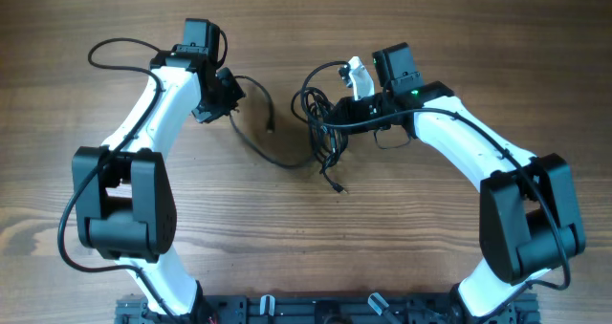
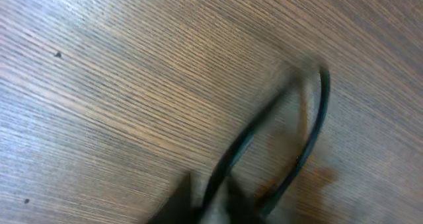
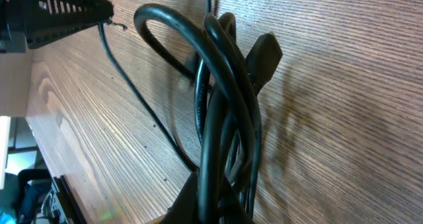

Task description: Untangle cables

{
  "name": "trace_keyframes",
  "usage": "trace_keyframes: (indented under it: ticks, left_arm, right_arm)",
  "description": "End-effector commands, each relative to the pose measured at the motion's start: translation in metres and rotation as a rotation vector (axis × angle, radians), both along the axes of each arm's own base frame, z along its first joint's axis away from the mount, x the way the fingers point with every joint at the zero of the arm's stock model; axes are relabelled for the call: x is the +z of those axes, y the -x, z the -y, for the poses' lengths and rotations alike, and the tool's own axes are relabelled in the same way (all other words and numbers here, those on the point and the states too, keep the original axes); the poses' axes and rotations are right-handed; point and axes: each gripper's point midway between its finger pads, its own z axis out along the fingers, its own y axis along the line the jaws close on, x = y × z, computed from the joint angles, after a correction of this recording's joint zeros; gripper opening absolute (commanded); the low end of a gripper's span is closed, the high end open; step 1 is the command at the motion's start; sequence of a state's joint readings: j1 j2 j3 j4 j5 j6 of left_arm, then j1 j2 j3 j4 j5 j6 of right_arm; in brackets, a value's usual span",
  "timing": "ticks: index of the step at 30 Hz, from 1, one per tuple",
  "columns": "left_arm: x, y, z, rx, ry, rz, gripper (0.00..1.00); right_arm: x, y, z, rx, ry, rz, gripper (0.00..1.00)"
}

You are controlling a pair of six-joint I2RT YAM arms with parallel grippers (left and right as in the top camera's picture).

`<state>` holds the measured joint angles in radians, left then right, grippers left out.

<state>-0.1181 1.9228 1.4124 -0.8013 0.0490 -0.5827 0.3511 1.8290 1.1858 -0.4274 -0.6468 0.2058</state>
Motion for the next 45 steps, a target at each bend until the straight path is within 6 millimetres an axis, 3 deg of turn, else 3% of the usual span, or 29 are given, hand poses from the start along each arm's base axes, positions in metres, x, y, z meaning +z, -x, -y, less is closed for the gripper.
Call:
trace_keyframes:
  ticks: [1, 4, 5, 9, 12, 15, 23, 24, 30, 39, 45]
  left_arm:
    - [-0.007, 0.002, 0.000, -0.001, -0.010, -0.014, 0.73]
    - [-0.007, 0.002, 0.001, -0.002, -0.007, -0.015, 0.95]
    - [-0.007, 0.003, 0.004, -0.018, 0.007, -0.016, 0.97]
    - [0.005, 0.001, 0.050, -0.319, 0.212, 0.051, 0.86]
    - [0.021, 0.007, 0.083, -0.557, 0.376, 0.127, 0.69]
    - [0.029, 0.013, 0.095, -0.666, 0.435, 0.166, 0.51]
    - [0.035, 0.025, 0.124, -0.837, 0.471, 0.212, 0.51]
    - [0.032, 0.025, 0.128, -0.863, 0.435, 0.215, 0.57]
    - [0.021, 0.022, 0.143, -0.925, 0.280, 0.224, 0.49]
    - [0.013, 0.023, 0.149, -0.955, 0.162, 0.211, 0.53]
    - [0.009, 0.015, 0.138, -0.879, 0.096, 0.197, 0.54]
  right_arm:
    - [-0.002, 0.003, -0.005, 0.032, -0.017, 0.002, 0.04]
    - [-0.002, 0.003, -0.005, 0.032, -0.018, 0.000, 0.04]
    - [-0.002, 0.003, -0.005, 0.031, -0.018, 0.000, 0.04]
    - [-0.002, 0.003, -0.005, 0.029, -0.018, -0.002, 0.04]
    - [-0.002, 0.003, -0.005, 0.014, -0.021, -0.017, 0.04]
    - [-0.002, 0.003, -0.005, 0.014, -0.021, -0.017, 0.04]
    - [-0.002, 0.003, -0.005, 0.014, -0.021, -0.016, 0.04]
    - [-0.002, 0.003, -0.005, 0.014, -0.022, -0.015, 0.04]
    - [-0.002, 0.003, -0.005, 0.015, -0.023, -0.015, 0.04]
    - [0.007, 0.012, -0.015, 0.077, -0.090, -0.021, 0.04]
    - [0.007, 0.019, -0.025, 0.125, -0.086, -0.001, 0.04]
